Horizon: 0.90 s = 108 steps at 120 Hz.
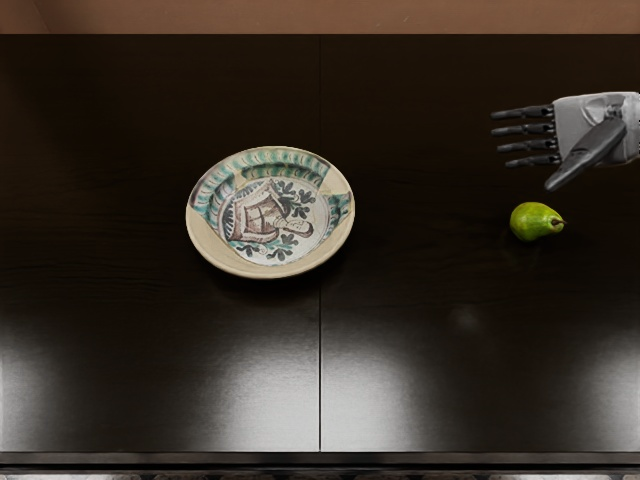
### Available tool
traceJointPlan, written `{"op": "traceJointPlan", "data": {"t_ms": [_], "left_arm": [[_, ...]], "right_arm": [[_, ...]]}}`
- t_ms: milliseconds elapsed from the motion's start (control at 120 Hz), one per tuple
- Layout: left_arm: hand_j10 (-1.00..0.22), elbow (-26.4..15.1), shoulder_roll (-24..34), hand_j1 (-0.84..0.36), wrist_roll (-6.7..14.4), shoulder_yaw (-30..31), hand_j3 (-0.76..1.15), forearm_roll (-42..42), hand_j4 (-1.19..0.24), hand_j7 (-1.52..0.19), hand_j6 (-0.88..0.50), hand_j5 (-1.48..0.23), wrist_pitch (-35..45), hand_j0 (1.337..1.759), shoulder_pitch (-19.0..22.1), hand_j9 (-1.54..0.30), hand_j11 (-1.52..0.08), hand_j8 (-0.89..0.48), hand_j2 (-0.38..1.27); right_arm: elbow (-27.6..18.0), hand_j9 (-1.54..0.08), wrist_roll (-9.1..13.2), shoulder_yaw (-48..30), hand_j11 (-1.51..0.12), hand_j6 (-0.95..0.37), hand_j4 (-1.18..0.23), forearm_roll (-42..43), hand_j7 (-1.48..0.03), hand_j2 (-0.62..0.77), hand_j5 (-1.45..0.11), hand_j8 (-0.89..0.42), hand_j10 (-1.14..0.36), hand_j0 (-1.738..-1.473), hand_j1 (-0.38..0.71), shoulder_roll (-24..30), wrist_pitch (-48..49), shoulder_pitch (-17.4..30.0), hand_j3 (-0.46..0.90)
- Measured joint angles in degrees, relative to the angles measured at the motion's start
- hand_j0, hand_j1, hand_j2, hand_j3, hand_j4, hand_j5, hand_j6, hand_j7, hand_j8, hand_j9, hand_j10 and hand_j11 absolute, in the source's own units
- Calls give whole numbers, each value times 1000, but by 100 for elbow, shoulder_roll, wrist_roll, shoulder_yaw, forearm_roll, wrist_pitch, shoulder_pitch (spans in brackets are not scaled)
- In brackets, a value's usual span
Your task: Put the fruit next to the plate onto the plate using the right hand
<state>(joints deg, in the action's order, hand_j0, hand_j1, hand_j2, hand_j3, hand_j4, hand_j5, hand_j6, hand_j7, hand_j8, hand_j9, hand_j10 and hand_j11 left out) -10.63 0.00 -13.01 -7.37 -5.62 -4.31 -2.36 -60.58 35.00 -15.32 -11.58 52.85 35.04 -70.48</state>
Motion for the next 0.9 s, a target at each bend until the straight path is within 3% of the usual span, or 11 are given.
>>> {"op": "traceJointPlan", "data": {"t_ms": [342, 608, 900], "left_arm": [[-10, 0, 0, 337, 0, -4, 0, 0, -10, -13, -10, -13, 0, 1658, 1, -13, -13, -10, 2], [-10, 1, 0, 337, 0, -2, 0, 0, -10, -13, -10, -13, 0, 1658, -1, -13, -13, -10, 2], [-10, 8, 0, 337, 0, 0, 0, 0, -10, -13, -10, -13, 0, 1658, 6, -13, -13, -10, 2]], "right_arm": [[-56, 0, 0, 0, 0, 1, 0, 205, 0, -1, 0, 1, 1, -1658, -349, -35, 0, -50, 0], [-1244, 0, 0, 73, 0, 0, -1, 1509, 0, -1, 0, 0, 0, -1658, -349, -51, -1, -535, 0], [-1528, 0, 0, 930, 0, -2, -2, 2362, 0, -1, 0, -2, -1, -1658, -349, -324, -1, -947, 0]]}}
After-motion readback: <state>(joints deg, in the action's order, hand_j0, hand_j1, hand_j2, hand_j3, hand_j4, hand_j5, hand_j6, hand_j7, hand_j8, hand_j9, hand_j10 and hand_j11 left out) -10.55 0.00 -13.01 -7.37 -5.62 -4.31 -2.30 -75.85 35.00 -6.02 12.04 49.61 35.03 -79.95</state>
